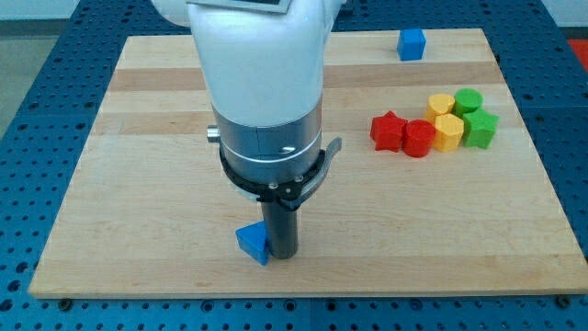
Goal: Slide the cube to the right of the triangle
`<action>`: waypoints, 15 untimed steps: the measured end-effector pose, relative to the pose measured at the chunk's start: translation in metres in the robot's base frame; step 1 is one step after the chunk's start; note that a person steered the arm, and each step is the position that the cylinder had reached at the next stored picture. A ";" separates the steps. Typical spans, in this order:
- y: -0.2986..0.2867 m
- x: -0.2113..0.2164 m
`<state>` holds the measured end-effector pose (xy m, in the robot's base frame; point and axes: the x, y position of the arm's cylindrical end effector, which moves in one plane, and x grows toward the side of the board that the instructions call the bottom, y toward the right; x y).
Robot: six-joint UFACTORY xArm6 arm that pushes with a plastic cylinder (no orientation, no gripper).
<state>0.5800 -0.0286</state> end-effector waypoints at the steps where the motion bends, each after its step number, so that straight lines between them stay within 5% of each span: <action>1: 0.004 0.000; 4: 0.051 -0.057; 6: -0.023 -0.086; 8: -0.011 -0.196; 12: 0.124 -0.388; 15: 0.222 -0.388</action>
<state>0.1919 0.1939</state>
